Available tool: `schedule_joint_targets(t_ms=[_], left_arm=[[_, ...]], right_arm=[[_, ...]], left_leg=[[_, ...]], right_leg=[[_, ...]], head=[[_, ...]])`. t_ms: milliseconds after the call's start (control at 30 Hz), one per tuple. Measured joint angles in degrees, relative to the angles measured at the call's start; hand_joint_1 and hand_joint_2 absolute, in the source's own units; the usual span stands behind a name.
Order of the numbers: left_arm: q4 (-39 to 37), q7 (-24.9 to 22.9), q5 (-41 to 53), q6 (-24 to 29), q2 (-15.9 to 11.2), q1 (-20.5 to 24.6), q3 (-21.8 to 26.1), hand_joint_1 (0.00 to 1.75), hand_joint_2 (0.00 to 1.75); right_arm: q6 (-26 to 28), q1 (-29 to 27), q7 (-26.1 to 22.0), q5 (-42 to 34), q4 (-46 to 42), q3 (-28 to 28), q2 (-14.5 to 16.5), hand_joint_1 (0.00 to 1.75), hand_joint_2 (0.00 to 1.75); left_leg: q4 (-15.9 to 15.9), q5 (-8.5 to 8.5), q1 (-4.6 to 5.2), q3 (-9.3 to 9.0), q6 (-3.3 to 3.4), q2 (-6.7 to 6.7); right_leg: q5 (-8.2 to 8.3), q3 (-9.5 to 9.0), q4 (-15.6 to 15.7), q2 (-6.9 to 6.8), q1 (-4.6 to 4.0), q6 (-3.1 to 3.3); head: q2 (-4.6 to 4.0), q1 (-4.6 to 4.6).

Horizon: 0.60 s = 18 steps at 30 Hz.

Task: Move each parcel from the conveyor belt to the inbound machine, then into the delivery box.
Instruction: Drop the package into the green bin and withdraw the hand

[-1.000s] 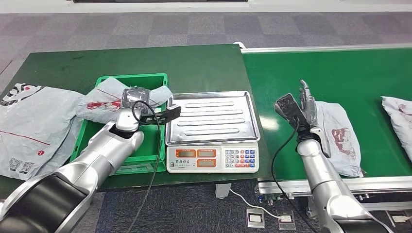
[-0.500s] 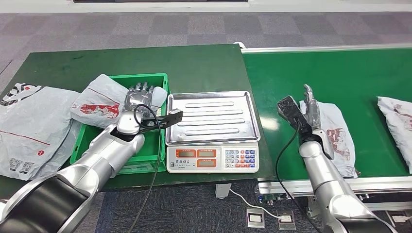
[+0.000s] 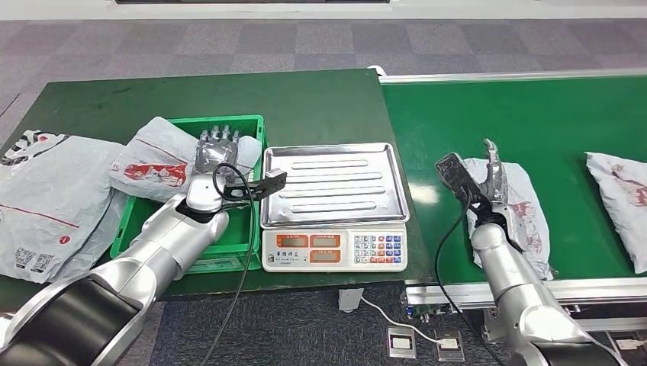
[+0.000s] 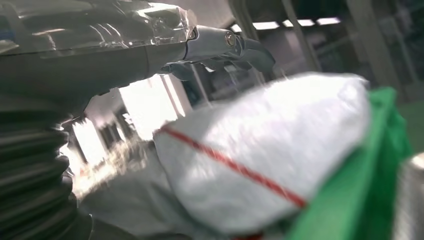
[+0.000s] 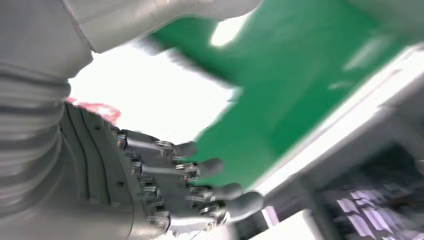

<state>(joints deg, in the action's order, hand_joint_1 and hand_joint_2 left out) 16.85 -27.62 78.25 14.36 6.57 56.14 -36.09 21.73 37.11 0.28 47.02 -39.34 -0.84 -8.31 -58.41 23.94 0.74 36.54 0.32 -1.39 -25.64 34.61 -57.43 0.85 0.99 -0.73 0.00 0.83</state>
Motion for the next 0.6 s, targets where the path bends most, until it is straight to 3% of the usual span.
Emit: schedule_joint_targets(t_ms=[100, 167, 300, 400, 600], left_arm=[[0.49, -2.82, 3.16, -0.91, 0.54, 0.10, 0.26, 0.00, 1.75], [0.75, -3.41, 4.41, -0.28, 0.62, 0.03, 0.81, 0.00, 1.75], [1.28, -3.23, 5.98, 2.26, 0.67, -0.12, 2.11, 0.00, 1.75], [2.27, -0.08, 6.19, 7.27, 0.71, -0.64, 4.35, 0.00, 1.75], [4.28, 5.00, 4.56, 12.31, 1.43, -1.64, 9.96, 0.00, 1.75]], right_arm=[[-4.04, 0.78, 20.18, 14.08, 6.34, -0.73, -2.40, 0.00, 1.75], [-7.05, 0.76, 26.96, 18.91, 9.89, -1.25, -3.88, 0.00, 1.75], [-12.01, 0.78, 29.50, 22.41, 14.24, -1.60, -5.35, 0.00, 1.75], [-15.93, 0.78, 30.04, 24.07, 15.86, -1.61, -5.80, 0.00, 1.75], [-17.94, 0.78, 29.72, 25.00, 17.52, -1.61, -6.16, 0.00, 1.75]], left_leg=[[0.00, -0.01, 0.01, 0.03, 0.01, -0.26], [0.00, 0.01, 0.04, 0.05, 0.03, -0.28], [-0.01, 0.04, 0.06, 0.04, 0.05, -0.08], [0.00, 0.04, 0.04, 0.03, 0.05, -0.10], [0.00, 0.04, 0.02, 0.03, 0.05, -0.09]], right_leg=[[-0.02, -0.11, 0.03, -0.25, 0.01, -0.04], [-0.03, -0.11, 0.03, -0.29, 0.03, -0.07], [-0.02, -0.03, 0.03, -0.16, 0.03, -0.08], [-0.03, -0.02, 0.02, -0.16, 0.01, -0.06], [-0.05, -0.02, 0.02, -0.13, 0.00, -0.06]], head=[[0.00, -0.01], [0.00, -0.01], [0.00, 0.00], [0.00, 0.00], [0.00, 0.00]])
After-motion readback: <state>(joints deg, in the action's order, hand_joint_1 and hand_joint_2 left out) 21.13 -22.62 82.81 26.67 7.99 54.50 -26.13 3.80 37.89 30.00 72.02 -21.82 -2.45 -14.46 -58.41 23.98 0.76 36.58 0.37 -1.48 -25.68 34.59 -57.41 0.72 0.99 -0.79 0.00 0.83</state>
